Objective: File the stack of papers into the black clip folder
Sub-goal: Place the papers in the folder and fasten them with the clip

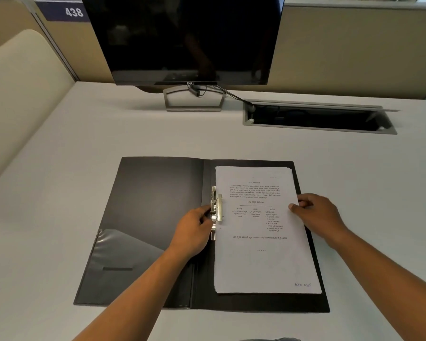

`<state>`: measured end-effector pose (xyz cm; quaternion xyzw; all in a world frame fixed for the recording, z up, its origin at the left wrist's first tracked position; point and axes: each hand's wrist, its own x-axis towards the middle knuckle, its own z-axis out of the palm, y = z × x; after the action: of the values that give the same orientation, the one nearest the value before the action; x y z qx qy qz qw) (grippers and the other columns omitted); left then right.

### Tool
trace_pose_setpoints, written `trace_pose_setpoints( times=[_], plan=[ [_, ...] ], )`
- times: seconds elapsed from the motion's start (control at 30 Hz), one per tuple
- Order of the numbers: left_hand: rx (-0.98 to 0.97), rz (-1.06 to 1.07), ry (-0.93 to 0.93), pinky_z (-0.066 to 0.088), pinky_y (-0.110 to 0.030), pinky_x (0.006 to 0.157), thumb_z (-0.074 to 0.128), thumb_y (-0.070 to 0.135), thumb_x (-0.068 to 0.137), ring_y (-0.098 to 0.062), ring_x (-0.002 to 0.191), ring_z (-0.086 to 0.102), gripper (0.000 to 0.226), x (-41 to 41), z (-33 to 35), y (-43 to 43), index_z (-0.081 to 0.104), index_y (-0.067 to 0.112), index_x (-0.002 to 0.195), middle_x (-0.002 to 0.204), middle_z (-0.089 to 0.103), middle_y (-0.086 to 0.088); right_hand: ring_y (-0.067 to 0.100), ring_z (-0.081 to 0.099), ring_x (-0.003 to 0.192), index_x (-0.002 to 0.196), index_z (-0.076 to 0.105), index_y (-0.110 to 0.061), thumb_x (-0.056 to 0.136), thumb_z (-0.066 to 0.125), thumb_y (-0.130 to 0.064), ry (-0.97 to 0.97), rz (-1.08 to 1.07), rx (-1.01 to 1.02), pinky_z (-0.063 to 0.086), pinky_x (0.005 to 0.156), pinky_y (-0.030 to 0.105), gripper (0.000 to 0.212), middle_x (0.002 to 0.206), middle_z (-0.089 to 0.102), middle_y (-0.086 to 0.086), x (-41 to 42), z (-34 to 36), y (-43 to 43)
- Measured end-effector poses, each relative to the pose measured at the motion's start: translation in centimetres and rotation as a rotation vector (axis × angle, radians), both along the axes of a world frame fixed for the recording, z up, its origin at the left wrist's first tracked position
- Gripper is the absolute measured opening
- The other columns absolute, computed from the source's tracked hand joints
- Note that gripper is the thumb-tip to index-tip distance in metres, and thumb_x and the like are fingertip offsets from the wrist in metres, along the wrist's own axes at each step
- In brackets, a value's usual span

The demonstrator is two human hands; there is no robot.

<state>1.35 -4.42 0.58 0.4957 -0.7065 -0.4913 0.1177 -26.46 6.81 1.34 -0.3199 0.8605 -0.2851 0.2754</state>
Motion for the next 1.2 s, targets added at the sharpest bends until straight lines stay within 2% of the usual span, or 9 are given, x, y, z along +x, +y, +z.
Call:
trace_pose_setpoints(
  times=[0.17, 0.3, 0.4, 0.5, 0.6, 0.7, 0.77, 0.97, 1.2],
  plan=[
    [0.003, 0.068, -0.007, 0.035, -0.015, 0.041, 0.046, 0.012, 0.095, -0.003, 0.041, 0.044, 0.038, -0.5, 0.0, 0.2, 0.061, 0.025, 0.128, 0.06, 0.058, 0.006, 0.029, 0.065, 0.105, 0.118, 0.068, -0.01, 0.083, 0.07, -0.022, -0.076, -0.069, -0.001, 0.049, 0.099, 0.045, 0.037, 0.11, 0.071, 0.011, -3.5, 1.0, -2.5],
    [-0.029, 0.083, -0.035, 0.045, -0.024, 0.052, 0.047, 0.017, 0.097, -0.014, 0.059, 0.059, 0.033, -0.9, 0.1, 0.6, 0.061, 0.024, 0.126, 0.077, 0.068, 0.003, 0.03, 0.066, 0.1, 0.113, 0.069, -0.009, 0.086, 0.061, -0.008, -0.089, -0.045, 0.0, 0.051, 0.097, 0.048, 0.028, 0.11, 0.07, 0.014, -4.6, 1.6, -4.9],
    [-0.034, 0.1, -0.051, 0.047, -0.025, 0.057, 0.048, 0.019, 0.098, -0.016, 0.07, 0.064, 0.033, -0.9, 0.0, 0.6, 0.06, 0.023, 0.128, 0.085, 0.069, 0.006, 0.03, 0.067, 0.091, 0.088, 0.071, -0.014, 0.086, 0.058, -0.004, -0.126, 0.002, 0.032, 0.055, 0.091, 0.047, 0.017, 0.099, 0.072, 0.013, -4.4, 2.0, -6.6],
    [-0.027, 0.117, -0.05, 0.054, -0.029, 0.062, 0.048, 0.017, 0.098, -0.016, 0.075, 0.066, 0.033, -1.0, 0.0, 0.5, 0.061, 0.023, 0.127, 0.082, 0.066, 0.014, 0.022, 0.065, 0.083, 0.1, 0.071, -0.008, 0.085, 0.061, -0.002, -0.228, -0.048, 0.016, 0.056, 0.087, 0.04, 0.019, 0.099, 0.069, 0.014, -4.9, 2.1, -7.6],
    [-0.029, 0.129, -0.06, 0.056, -0.034, 0.063, 0.048, 0.016, 0.098, -0.017, 0.072, 0.066, 0.033, -1.1, -0.1, 0.6, 0.061, 0.024, 0.127, 0.083, 0.068, 0.011, 0.022, 0.061, 0.082, 0.105, 0.066, 0.007, 0.084, 0.057, 0.0, -0.182, -0.056, 0.036, 0.055, 0.09, 0.048, 0.024, 0.105, 0.068, 0.027, -5.6, 2.2, -8.1],
    [-0.064, 0.141, -0.08, 0.047, -0.026, 0.052, 0.048, 0.017, 0.097, -0.014, 0.062, 0.062, 0.034, -1.1, -0.4, 0.6, 0.061, 0.025, 0.127, 0.078, 0.068, 0.008, 0.016, 0.062, 0.085, 0.12, 0.062, -0.007, 0.089, 0.058, -0.007, -0.236, -0.026, 0.055, 0.055, 0.069, 0.03, 0.031, 0.104, 0.068, 0.011, -5.3, 2.4, -8.5],
    [-0.081, 0.141, -0.086, 0.045, -0.025, 0.049, 0.049, 0.017, 0.096, -0.016, 0.06, 0.061, 0.035, -1.2, -0.4, 0.7, 0.061, 0.025, 0.127, 0.075, 0.067, 0.007, 0.015, 0.063, 0.086, 0.123, 0.061, -0.011, 0.09, 0.058, -0.01, -0.256, -0.025, 0.046, 0.053, 0.067, 0.027, 0.032, 0.104, 0.067, 0.008, -5.0, 2.6, -8.5],
    [-0.082, 0.117, -0.094, 0.055, -0.038, 0.062, 0.05, 0.017, 0.095, -0.02, 0.07, 0.065, 0.035, -1.0, -0.4, 0.4, 0.061, 0.025, 0.127, 0.079, 0.066, 0.006, 0.028, 0.071, 0.072, 0.086, 0.066, 0.005, 0.086, 0.068, -0.023, -0.182, -0.016, 0.236, 0.061, 0.075, 0.04, 0.027, 0.087, 0.072, 0.019, -3.5, 3.2, -3.5],
    [-0.101, 0.09, -0.115, 0.039, -0.022, 0.05, 0.05, 0.017, 0.095, -0.009, 0.057, 0.056, 0.035, -0.7, -0.5, 0.2, 0.06, 0.026, 0.128, 0.071, 0.063, 0.007, 0.021, 0.07, 0.076, 0.086, 0.061, -0.013, 0.084, 0.07, -0.037, -0.198, 0.072, 0.357, 0.06, 0.076, 0.041, 0.026, 0.081, 0.072, 0.006, 1.4, 2.9, 4.4]
  ],
)
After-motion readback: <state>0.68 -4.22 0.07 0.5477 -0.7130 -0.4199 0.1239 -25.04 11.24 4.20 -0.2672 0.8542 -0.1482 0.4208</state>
